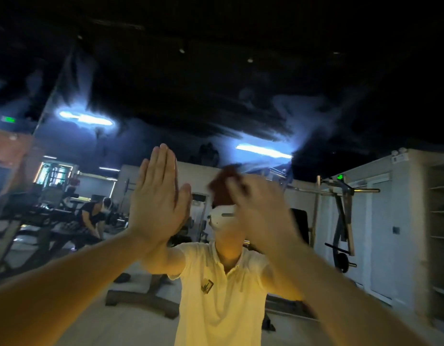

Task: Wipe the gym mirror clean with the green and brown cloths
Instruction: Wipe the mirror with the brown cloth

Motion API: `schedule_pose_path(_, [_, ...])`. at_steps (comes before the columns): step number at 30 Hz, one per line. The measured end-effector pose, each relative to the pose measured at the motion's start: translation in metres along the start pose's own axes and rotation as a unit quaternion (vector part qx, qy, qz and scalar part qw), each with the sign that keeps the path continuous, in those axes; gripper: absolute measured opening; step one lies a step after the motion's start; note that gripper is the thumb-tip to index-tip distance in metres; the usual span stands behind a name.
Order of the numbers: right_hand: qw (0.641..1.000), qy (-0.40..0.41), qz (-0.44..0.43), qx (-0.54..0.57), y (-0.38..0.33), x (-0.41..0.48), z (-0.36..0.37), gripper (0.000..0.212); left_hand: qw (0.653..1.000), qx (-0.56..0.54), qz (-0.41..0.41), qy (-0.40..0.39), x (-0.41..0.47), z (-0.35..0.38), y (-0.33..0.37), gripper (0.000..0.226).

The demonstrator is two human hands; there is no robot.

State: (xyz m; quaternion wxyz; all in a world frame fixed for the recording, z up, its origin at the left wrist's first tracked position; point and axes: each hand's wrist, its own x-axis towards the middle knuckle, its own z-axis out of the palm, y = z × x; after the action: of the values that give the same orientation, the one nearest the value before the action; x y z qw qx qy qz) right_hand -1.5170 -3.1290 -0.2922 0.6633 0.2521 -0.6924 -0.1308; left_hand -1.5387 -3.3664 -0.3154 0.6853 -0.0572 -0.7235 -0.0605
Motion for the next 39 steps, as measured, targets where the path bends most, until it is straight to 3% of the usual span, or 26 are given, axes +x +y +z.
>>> schedule_pose_path(4, [0.966,0.041,0.249,-0.057,0.102,-0.029,-0.016,0.058,0.999,0.036,0.004,-0.017,-0.001,0.003,0.0,0.083])
schedule_pose_path(7, [0.93,0.057,0.363,0.007,0.065,-0.002,-0.017,0.053,0.999,0.032,0.008,-0.017,-0.001,0.002,-0.002,0.083])
schedule_pose_path(10, [0.946,0.068,0.315,0.043,-0.012,0.041,-0.004,0.06,0.999,0.005,0.043,-0.015,-0.003,0.004,-0.011,0.078])
schedule_pose_path(14, [0.981,0.044,0.171,0.073,-0.102,0.086,0.019,0.062,0.992,-0.03,0.119,-0.025,-0.006,-0.005,-0.037,0.069])
schedule_pose_path(17, [0.997,0.007,0.059,0.047,-0.103,0.088,0.015,0.063,0.987,-0.006,0.155,-0.052,-0.006,-0.013,-0.049,0.075])
schedule_pose_path(19, [0.999,0.009,0.039,-0.008,-0.062,0.067,0.012,0.06,0.988,0.01,0.144,-0.059,-0.006,-0.014,-0.05,0.08])
schedule_pose_path(22, [0.986,0.027,0.15,-0.059,0.027,0.017,0.001,0.046,0.989,0.025,0.135,-0.06,-0.008,-0.012,-0.049,0.081])
schedule_pose_path(25, [0.959,0.039,0.271,-0.071,0.085,-0.027,-0.014,0.051,0.99,0.029,0.122,-0.061,-0.01,-0.01,-0.046,0.083])
schedule_pose_path(29, [0.908,0.033,0.414,-0.05,0.041,-0.004,-0.008,0.059,0.994,0.032,0.087,-0.054,-0.015,-0.008,-0.03,0.087])
schedule_pose_path(32, [0.932,0.017,0.363,-0.017,-0.033,0.034,0.007,0.07,0.993,0.029,0.095,-0.056,-0.017,-0.007,-0.03,0.089])
schedule_pose_path(35, [0.97,0.014,0.236,0.053,-0.092,0.058,0.011,0.07,0.99,0.023,0.117,-0.079,-0.015,-0.011,-0.038,0.09])
schedule_pose_path(39, [0.995,-0.079,0.053,0.022,-0.086,0.036,-0.002,0.063,0.986,0.021,0.136,-0.094,-0.015,-0.015,-0.045,0.091])
